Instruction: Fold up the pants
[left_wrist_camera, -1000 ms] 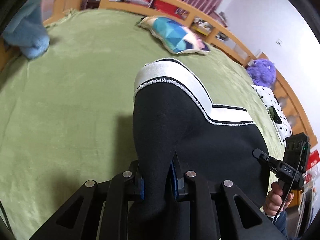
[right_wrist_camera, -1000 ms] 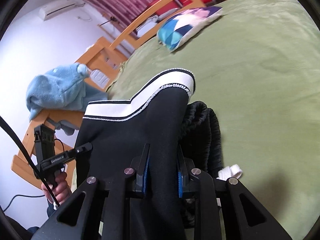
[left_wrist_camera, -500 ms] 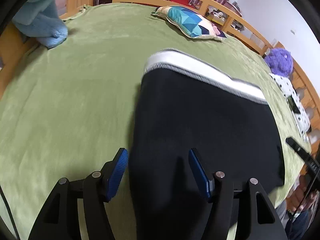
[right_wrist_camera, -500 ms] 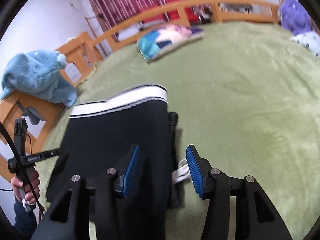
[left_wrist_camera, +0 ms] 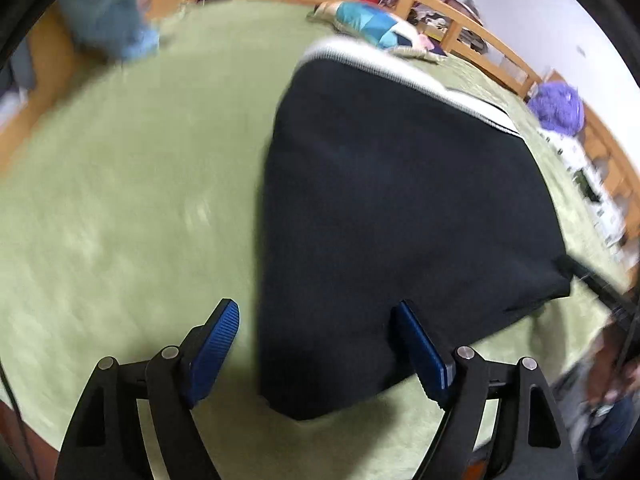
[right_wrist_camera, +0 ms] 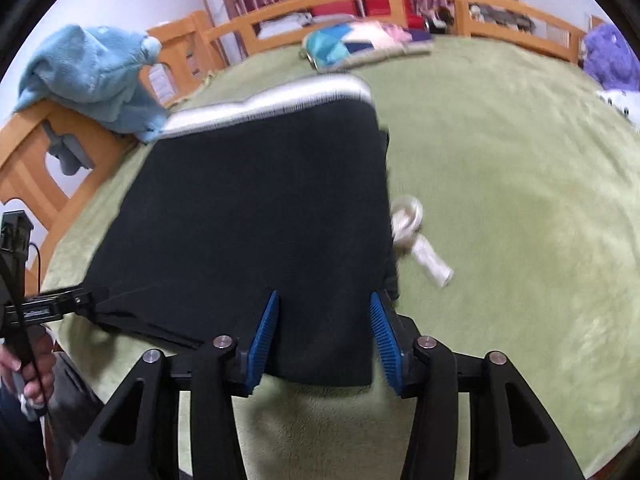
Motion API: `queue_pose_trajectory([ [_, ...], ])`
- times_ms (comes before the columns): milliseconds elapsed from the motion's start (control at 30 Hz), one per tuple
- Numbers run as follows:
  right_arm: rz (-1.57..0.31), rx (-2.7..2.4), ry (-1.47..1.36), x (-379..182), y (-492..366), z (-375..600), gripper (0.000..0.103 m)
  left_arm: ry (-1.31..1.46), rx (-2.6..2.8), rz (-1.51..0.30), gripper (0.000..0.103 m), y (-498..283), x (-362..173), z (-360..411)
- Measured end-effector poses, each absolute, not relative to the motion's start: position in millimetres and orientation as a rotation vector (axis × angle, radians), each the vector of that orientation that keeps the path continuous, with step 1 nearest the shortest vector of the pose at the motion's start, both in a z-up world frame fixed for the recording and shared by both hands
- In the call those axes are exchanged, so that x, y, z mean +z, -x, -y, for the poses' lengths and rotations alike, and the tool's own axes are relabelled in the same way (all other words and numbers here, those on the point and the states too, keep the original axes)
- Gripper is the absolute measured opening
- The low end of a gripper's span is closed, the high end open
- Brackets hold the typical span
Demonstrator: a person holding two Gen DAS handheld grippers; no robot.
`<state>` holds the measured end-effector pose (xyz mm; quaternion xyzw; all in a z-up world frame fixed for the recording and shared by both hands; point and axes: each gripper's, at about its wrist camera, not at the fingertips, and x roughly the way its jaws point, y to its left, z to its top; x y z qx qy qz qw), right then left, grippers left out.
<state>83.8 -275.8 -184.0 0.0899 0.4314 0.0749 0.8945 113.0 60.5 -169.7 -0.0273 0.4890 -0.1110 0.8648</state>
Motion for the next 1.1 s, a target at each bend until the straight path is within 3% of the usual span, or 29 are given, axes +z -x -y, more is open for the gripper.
queue_pose_trajectory([
  [267,-0.755,0.168,-0.115,-139.7,-134.2,274.5,0.046,-0.006,-0.265,-0.894,0.078,-172.0,-128.0,-30.2],
  [533,-0.776,0.253,-0.124,-156.7,-214.5,256.0,0.046,0.035,-0.324,-0.920,0.079,-245.1,-138.4,13.6],
  [733,-0.822,0.223,-0.129,-183.3,-238.6,267.1,0.030,0.108,-0.324,-0.962,0.078,-263.3,-163.2,12.9],
  [867,-0.827,0.204,-0.121,-182.9,-235.9,266.9,0.030,0.007,-0.282,-0.960,0.078,-250.2,-159.4,26.5],
  [1000,-0.837,0.193,-0.130,-177.9,-206.7,263.3,0.048,-0.012,-0.259,-0.997,0.078,-223.1,-159.7,17.8],
  [1100,-0.829,0.181,-0.108,-179.5,-170.6,256.8,0.048,-0.013,-0.223,-1.023,0.078,-184.9,-166.5,-0.2],
])
